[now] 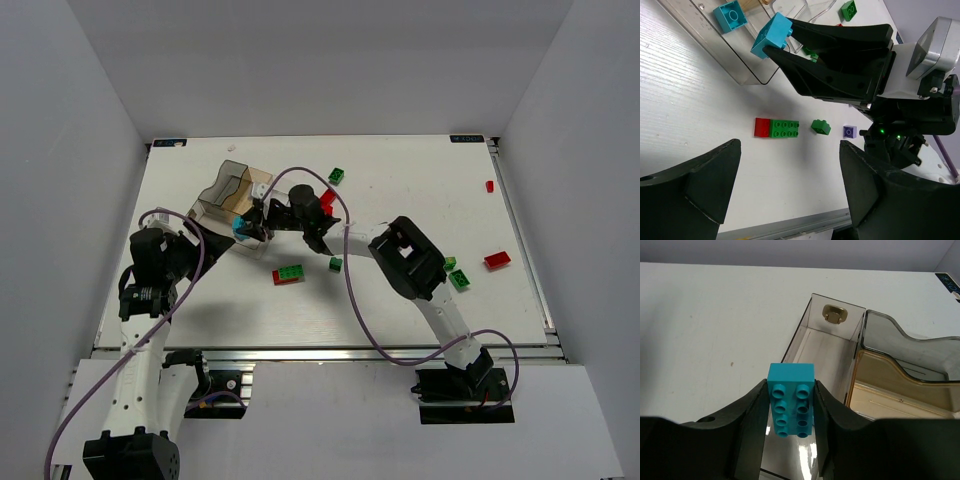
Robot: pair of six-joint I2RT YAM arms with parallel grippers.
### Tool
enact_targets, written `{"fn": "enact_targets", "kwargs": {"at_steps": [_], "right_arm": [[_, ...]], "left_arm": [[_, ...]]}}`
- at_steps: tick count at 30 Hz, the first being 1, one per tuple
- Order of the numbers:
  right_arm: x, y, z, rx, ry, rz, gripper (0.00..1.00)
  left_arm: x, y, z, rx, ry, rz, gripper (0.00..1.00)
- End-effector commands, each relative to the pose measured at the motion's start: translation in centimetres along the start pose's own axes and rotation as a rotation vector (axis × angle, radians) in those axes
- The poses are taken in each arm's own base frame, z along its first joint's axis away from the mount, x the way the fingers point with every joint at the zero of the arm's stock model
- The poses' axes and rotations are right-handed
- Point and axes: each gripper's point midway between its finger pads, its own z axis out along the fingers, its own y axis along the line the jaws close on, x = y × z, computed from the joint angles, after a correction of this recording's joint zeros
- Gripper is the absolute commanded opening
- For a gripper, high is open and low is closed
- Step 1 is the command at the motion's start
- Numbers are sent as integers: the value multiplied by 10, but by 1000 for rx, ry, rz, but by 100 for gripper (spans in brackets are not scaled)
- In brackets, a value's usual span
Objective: Sort the legos into containers by color
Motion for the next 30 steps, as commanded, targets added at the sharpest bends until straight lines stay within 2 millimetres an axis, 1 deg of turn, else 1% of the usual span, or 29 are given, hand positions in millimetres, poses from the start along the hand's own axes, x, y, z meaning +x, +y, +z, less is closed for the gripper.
{"fn": "enact_targets", "kwargs": {"at_steps": [1, 2, 3, 6, 8, 9, 10, 11, 12, 13, 14, 15, 17, 18, 19, 20, 21, 22, 23, 25, 26, 27, 28, 29, 30], "right_arm": [[-10, 0, 2, -4, -11, -65, 28], [-9, -1, 1, -1, -6, -68, 33], [-10, -4, 1, 5, -5, -74, 45], [-11, -2, 1, 0, 4, -78, 57], [-11, -9, -4, 12, 14, -79, 60], [-17, -2, -1, -3, 8, -84, 61], [-16, -2, -3, 0, 11, -84, 62], [-20, -1, -4, -1, 8, -87, 62], [-36, -4, -7, 4, -16, -99, 62], [-42, -2, -11, 6, -27, -94, 62], [-70, -4, -19, 15, -72, -97, 61], [-83, -3, -23, 15, -86, -100, 61], [-104, -6, -37, 24, -96, -101, 60], [-125, -10, -51, 32, -90, -103, 59], [-132, -11, -58, 37, -79, -99, 58], [-135, -12, -66, 43, -58, -99, 57], [-142, -14, -83, 54, -18, -82, 51], [-143, -14, -93, 57, 4, -71, 48], [-151, -8, -108, 54, 12, -66, 40], [-137, -9, -138, 59, 78, 9, 36], [-131, -11, -153, 64, 100, 38, 35], [-131, 3, -167, 28, 113, 54, 35], [-117, 7, -184, 23, 165, 112, 35], [-118, 13, -197, -5, 172, 126, 40], [-106, 20, -207, -26, 211, 140, 44]], "left_arm": [[-8, -14, -6, 44, -19, 41, 89], [-9, -14, -7, 45, -22, 43, 89], [-8, -14, -8, 45, -23, 43, 89], [-9, -15, -8, 49, -28, 46, 89], [-9, -15, -8, 52, -26, 48, 89], [-8, -15, -8, 53, -27, 48, 89], [-9, -16, -8, 55, -30, 49, 89], [-8, -15, -8, 56, -28, 50, 89], [-9, -16, -9, 59, -32, 52, 89], [-9, -17, -9, 60, -33, 54, 89], [-11, -18, -9, 64, -37, 61, 89], [-11, -19, -10, 66, -37, 62, 89], [-13, -21, -11, 73, -39, 80, 88], [-14, -23, -12, 75, -39, 88, 88], [-13, -24, -11, 78, -33, 108, 87], [-13, -25, -11, 81, -29, 116, 85], [-13, -27, -12, 89, -27, 127, 84], [-11, -26, -12, 91, -19, 148, 82], [-10, -27, -12, 100, -10, 157, 75], [-8, -26, -12, 104, 0, 176, 67], [-7, -26, -12, 108, 3, 182, 59], [-5, -28, -13, 120, 9, 189, 56], [-4, -28, -13, 128, 13, 199, 52], [-1, -27, -11, 135, 27, 199, 45], [1, -30, -10, 159, 36, 208, 41]]}}
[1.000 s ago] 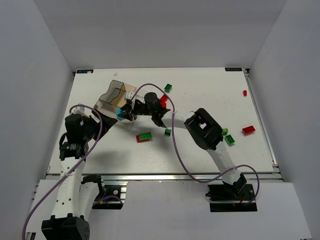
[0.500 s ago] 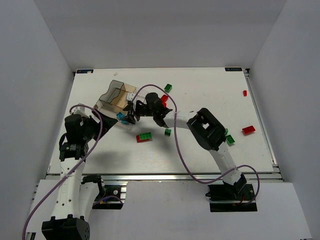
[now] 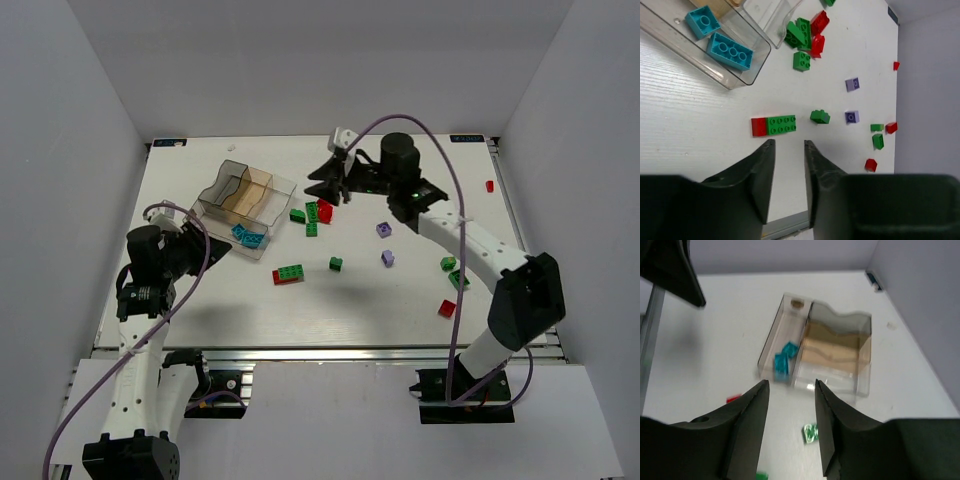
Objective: Sort the legos into containers by color
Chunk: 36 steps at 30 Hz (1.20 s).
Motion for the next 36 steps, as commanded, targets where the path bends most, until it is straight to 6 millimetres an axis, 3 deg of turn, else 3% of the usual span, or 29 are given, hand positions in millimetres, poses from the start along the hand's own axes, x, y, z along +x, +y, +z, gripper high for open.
{"fn": "enact_targets", "kwargs": {"at_steps": [1, 3, 4, 5, 8, 10, 13, 17, 19, 22, 26, 30, 33, 36], "right_arm": [[82, 37, -45, -127, 247, 246, 48], [90, 46, -58, -157, 284, 286, 64], [95, 40, -68, -144, 304, 301, 70], [104, 41, -79, -135, 348, 363, 81], [100, 23, -101, -113, 372, 370, 89], [97, 22, -119, -105, 418, 396, 89], [103, 19, -146, -90, 481, 397, 89], [98, 5, -174, -43, 499, 425, 88], [100, 4, -187, -30, 513, 479, 87], [100, 5, -194, -35, 492, 530, 82], [99, 5, -209, -22, 464, 584, 67], [94, -3, -218, 10, 445, 560, 63], [102, -3, -219, 25, 435, 571, 65], [129, 3, -222, 62, 476, 619, 69]], "left_arm": [[1, -15, 0, 88, 20, 69, 38], [0, -17, 4, 102, 40, 78, 33], [0, -16, 4, 102, 50, 97, 33], [0, -14, 8, 94, 63, 99, 33], [4, -7, 15, 97, 91, 141, 39], [5, -7, 21, 103, 84, 175, 56], [-9, -14, 9, 87, -15, 211, 67], [-19, -17, 5, 93, -94, 218, 70], [-12, -12, 9, 97, -89, 181, 70], [-2, -10, 15, 140, -82, 140, 70], [0, -5, 16, 122, -87, 125, 70], [5, 3, 21, 101, -63, 119, 70], [11, 7, 24, 108, -55, 146, 70], [19, 9, 26, 124, -41, 171, 70]]}}
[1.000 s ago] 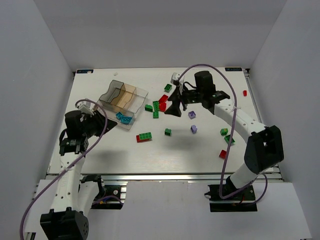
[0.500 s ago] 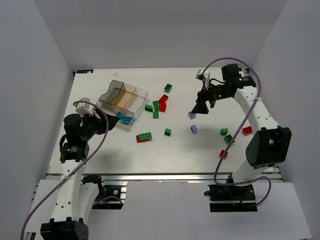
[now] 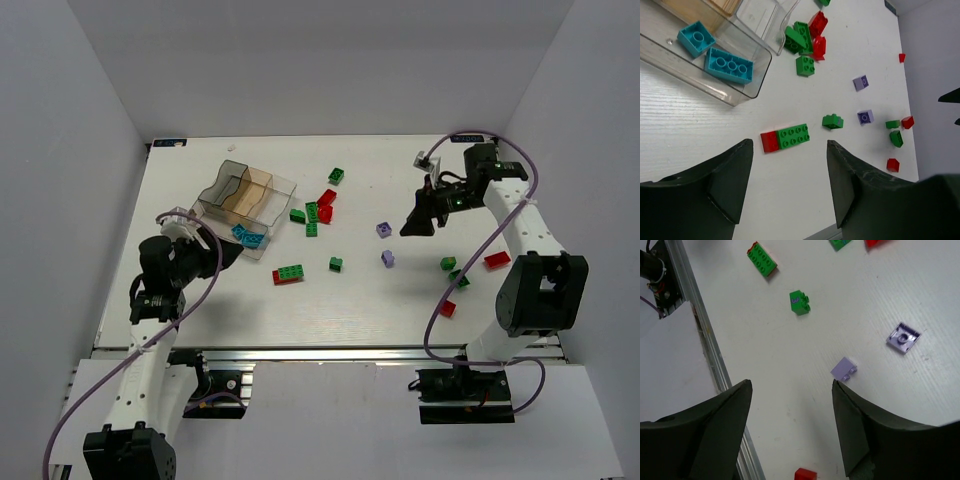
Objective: Sort the legos into containers by color
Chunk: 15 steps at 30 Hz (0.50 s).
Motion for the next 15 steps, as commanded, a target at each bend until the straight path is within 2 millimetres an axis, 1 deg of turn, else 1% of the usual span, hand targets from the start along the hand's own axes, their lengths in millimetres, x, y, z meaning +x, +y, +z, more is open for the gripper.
{"fn": "enact_targets", "kwargs": {"at_steps": [1, 2, 3, 4, 5, 6, 7, 8, 9, 10, 11, 12, 13, 14, 15], "right_arm": [[18, -1, 6, 12, 10, 37, 71], [23, -2, 8, 18, 30, 14, 77], [29, -2, 9, 23, 49, 15, 80], [31, -3, 12, 36, 56, -12, 81], [45, -4, 17, 44, 87, -21, 85], [52, -5, 21, 54, 104, -28, 86], [52, -8, 29, 88, 121, -105, 89], [69, -8, 36, 91, 146, -104, 89], [75, -12, 41, 114, 158, -124, 89], [71, -14, 51, 152, 168, -200, 89], [83, -14, 58, 158, 188, -196, 89], [85, -12, 65, 164, 194, -209, 89], [79, -16, 72, 202, 193, -260, 89], [81, -16, 76, 210, 200, -266, 89], [77, -10, 83, 200, 200, -282, 89]], "left_arm": [[7, 0, 2, 30, 19, 38, 70], [10, -2, 3, 42, 38, 36, 70], [9, -5, 3, 51, 50, 44, 71], [13, -5, 6, 51, 79, 47, 71], [16, -4, 6, 44, 99, 45, 71], [10, -8, 6, 49, 100, 82, 71], [15, -7, 7, 39, 133, 86, 71], [12, -7, 6, 34, 132, 100, 71], [13, -9, 6, 39, 140, 132, 72], [8, -16, 5, 48, 135, 154, 72], [7, -14, 4, 29, 135, 158, 73], [5, -17, 3, 35, 137, 185, 74], [-1, -24, 1, 46, 129, 208, 74], [-6, -24, 1, 36, 117, 230, 74], [-10, -26, 0, 36, 103, 245, 75]]}}
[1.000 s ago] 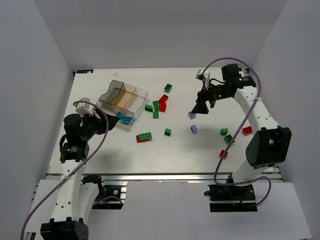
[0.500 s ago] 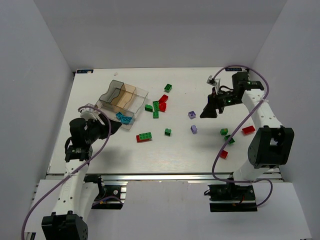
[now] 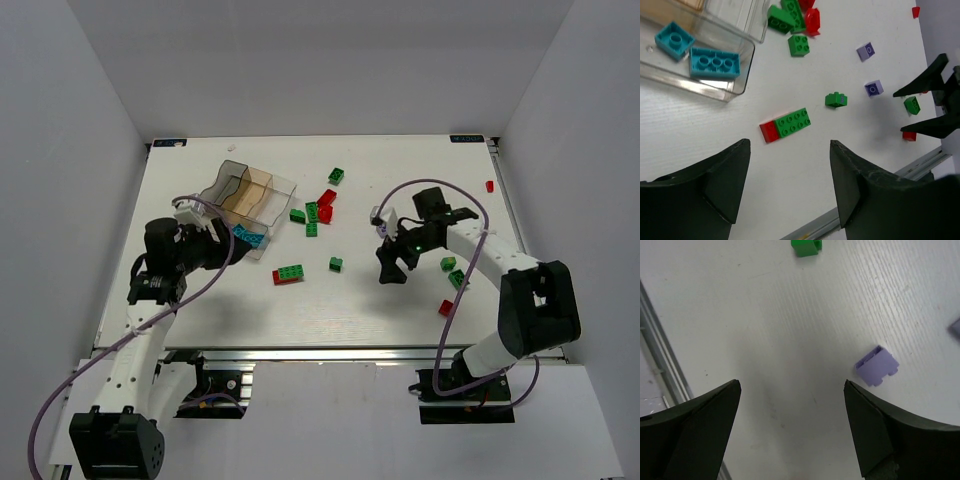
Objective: Sort the legos into containers by color
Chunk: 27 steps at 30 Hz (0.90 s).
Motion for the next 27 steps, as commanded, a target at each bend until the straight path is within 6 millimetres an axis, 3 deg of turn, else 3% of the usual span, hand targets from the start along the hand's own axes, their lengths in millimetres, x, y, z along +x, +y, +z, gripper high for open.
{"fn": "enact_targets", "kwargs": {"at_steps": [1, 4, 6, 10, 13, 19, 27], "right_arm": [[-35, -25, 5, 166, -55, -139, 89], [-51, -20, 22, 176, -67, -176, 88], [-66, -10, 37, 158, -72, -215, 88], [-68, -3, 71, 135, -24, -242, 88], [-72, -5, 90, 152, 20, -270, 88], [-76, -14, 110, 207, 64, -296, 88], [-70, -10, 127, 198, 84, -312, 86]], "left_arm": [[-26, -15, -10, 14, -60, 129, 75], [-34, -18, -9, 30, -105, 160, 75], [-26, -17, -5, 46, -101, 163, 75], [-20, -5, 4, 22, -99, 167, 75], [-30, -10, 4, 37, -117, 194, 75], [-37, -12, 5, 40, -132, 218, 76], [-41, -12, -2, 21, -155, 235, 76]]}}
